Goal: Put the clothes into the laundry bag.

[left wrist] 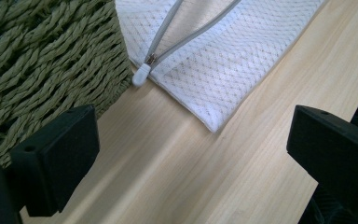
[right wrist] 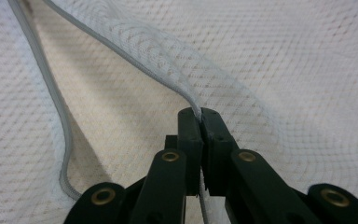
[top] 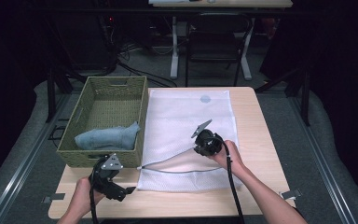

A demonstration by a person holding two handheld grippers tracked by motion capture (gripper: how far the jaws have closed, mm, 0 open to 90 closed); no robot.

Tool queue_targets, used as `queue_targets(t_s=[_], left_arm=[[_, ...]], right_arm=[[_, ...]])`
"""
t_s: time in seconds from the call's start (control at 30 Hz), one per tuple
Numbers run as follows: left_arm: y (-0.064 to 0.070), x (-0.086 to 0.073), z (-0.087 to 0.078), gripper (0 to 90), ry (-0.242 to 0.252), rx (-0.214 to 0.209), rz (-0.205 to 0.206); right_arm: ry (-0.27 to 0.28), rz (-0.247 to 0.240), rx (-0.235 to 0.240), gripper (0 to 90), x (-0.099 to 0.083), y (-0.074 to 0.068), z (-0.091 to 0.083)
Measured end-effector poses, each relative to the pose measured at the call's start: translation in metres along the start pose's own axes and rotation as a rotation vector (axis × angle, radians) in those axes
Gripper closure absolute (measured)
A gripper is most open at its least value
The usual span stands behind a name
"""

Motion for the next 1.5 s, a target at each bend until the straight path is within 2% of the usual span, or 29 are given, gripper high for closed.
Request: queue_targets(t_s=[0.33,0.47,0.7,0.73,0.8,0.83,0.87,1.0,1.1,1.17,1.2,1.27,1.4,1.43,1.5], left_arm=[[0.0,0.0,0.0,4.4,-0.002,-0.016,0.002],[0.001,0.0,0.0,4.1,-0.002,-0.015,0.007],[0.003,-0.001,0.0,3.0,-0.023,-0.003,0.05],[0.003,-0.001,0.0,3.1,-0.023,-0.003,0.05],[0.007,0.0,-0.004,5.0,-0.016,0.003,0.094],[0.007,0.0,-0.004,5.9,-0.016,0.003,0.094],[0.007,0.001,-0.006,5.9,-0.016,0.021,0.106],[0.008,0.002,-0.015,4.2,-0.005,-0.016,0.117],[0.007,0.001,-0.019,1.1,-0.042,-0.029,0.145],[0.007,0.001,-0.02,0.2,-0.043,-0.023,0.145],[0.007,0.002,-0.022,0.2,-0.04,-0.033,0.15],[0.007,0.007,-0.029,0.1,-0.018,-0.037,0.157],[0.006,0.015,-0.041,0.2,0.004,-0.036,0.166],[0.004,0.017,-0.043,0.2,0.004,-0.021,0.166],[0.002,0.021,-0.048,0.2,0.015,-0.027,0.161]], right_arm=[[0.083,0.021,-0.006,87.6,0.012,0.005,-0.019],[0.098,0.023,-0.01,87.6,0.014,0.006,-0.024],[0.14,0.026,-0.004,87.7,0.018,0.007,-0.032],[0.14,0.026,-0.004,87.7,0.018,0.007,-0.032],[0.125,0.031,0.009,87.7,0.016,0.006,-0.029],[0.126,0.029,0.009,87.7,0.015,0.007,-0.028],[0.126,0.029,0.009,87.7,0.015,0.007,-0.028],[0.127,0.035,0.011,87.7,0.014,0.008,-0.028],[0.121,0.036,0.013,87.7,0.013,0.007,-0.027],[0.12,0.03,0.016,87.7,0.013,0.007,-0.026],[0.12,0.03,0.016,87.7,0.013,0.007,-0.026],[0.12,0.017,0.016,87.7,0.012,0.008,-0.026],[0.119,0.022,0.015,87.7,0.011,0.009,-0.026],[0.117,0.022,0.016,87.7,0.011,0.009,-0.026],[0.119,0.028,0.015,87.7,0.011,0.008,-0.026]])
Point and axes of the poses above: each handheld gripper's, and its own axes: z roughly forward along the jaws, x roughly out of its top, y roughly to its right, the point moved 7 cm from there along z, roughly forward along the jaws, and after that the axes turned 5 degrees about -z, right-handed, at the moved point
